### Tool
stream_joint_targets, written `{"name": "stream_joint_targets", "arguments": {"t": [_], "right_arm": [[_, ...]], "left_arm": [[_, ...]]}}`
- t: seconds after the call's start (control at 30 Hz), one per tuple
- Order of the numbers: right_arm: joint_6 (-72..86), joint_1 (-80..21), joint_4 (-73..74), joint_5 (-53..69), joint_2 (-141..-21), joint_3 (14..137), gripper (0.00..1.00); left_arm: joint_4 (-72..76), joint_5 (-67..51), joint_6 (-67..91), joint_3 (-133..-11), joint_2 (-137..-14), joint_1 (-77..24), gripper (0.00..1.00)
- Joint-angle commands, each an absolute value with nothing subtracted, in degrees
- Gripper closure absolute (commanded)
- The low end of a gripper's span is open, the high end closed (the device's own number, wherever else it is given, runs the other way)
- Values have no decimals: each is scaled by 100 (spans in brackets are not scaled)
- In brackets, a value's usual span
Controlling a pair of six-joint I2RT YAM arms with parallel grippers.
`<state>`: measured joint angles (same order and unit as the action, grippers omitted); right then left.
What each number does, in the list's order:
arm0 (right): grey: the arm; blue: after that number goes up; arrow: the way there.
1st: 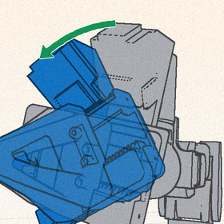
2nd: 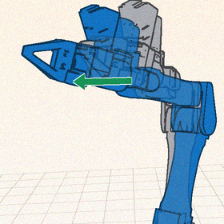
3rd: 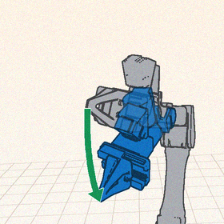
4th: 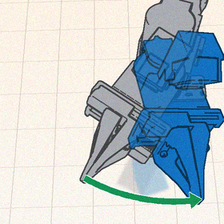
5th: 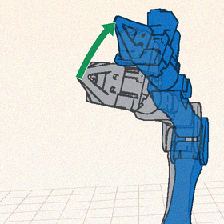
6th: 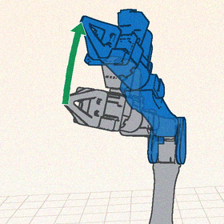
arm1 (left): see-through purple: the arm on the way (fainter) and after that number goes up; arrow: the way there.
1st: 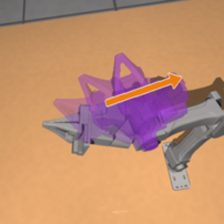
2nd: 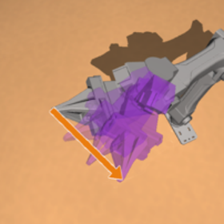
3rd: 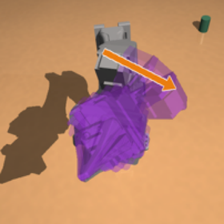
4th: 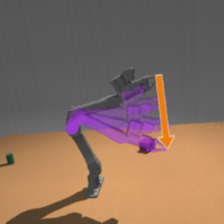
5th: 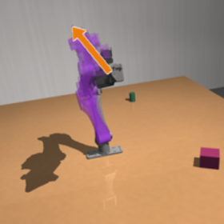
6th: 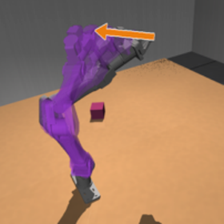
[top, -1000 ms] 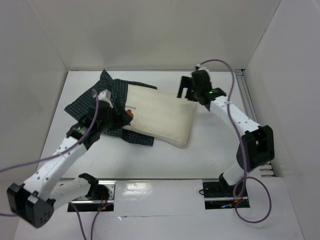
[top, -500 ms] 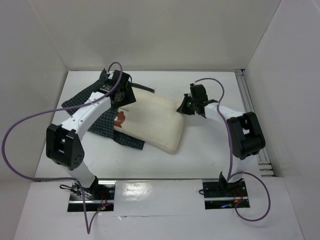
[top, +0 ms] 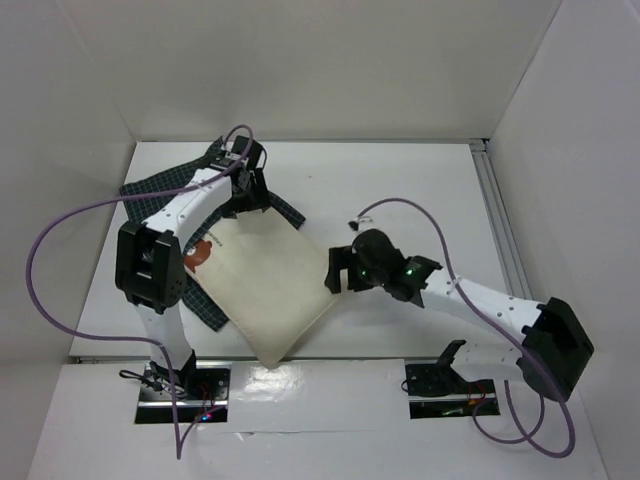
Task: Put the pillow into the pillowcase
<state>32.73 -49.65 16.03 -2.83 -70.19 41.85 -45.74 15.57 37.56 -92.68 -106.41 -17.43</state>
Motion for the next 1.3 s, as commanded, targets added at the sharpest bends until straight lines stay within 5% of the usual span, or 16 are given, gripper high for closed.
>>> {"name": "stream_joint_targets", "arguments": {"t": [0.0, 0.4, 0.5, 0.53, 0.57, 1.13, 1.27], "right_arm": [[2770, -4012, 1978, -854, -6916, 4710, 6], [1969, -2910, 1538, 481, -9359, 6792, 0], [1916, -2752, 1179, 746, -10062, 7373, 0], [1916, -2673, 1099, 912, -10412, 7644, 0], [1838, -2672, 916, 1079, -10580, 7768, 0], [519, -3120, 589, 2268, -13218, 10221, 0], [606, -3120, 484, 2715, -13342, 10206, 13]], "left_arm": [[-4825, 1311, 3560, -9527, -10661, -2038, 18], [-5141, 1513, 3850, -10317, -12048, -2338, 6], [-5142, 1082, 3850, -10249, -12234, -2338, 42], [-4881, 968, 3850, -10022, -12104, -2277, 91], [-4800, 758, 3789, -9933, -12024, -2276, 100], [-4799, 53, 3621, -9255, -10828, -2215, 100], [-4799, 114, 3673, -9132, -10600, -2215, 100]]}}
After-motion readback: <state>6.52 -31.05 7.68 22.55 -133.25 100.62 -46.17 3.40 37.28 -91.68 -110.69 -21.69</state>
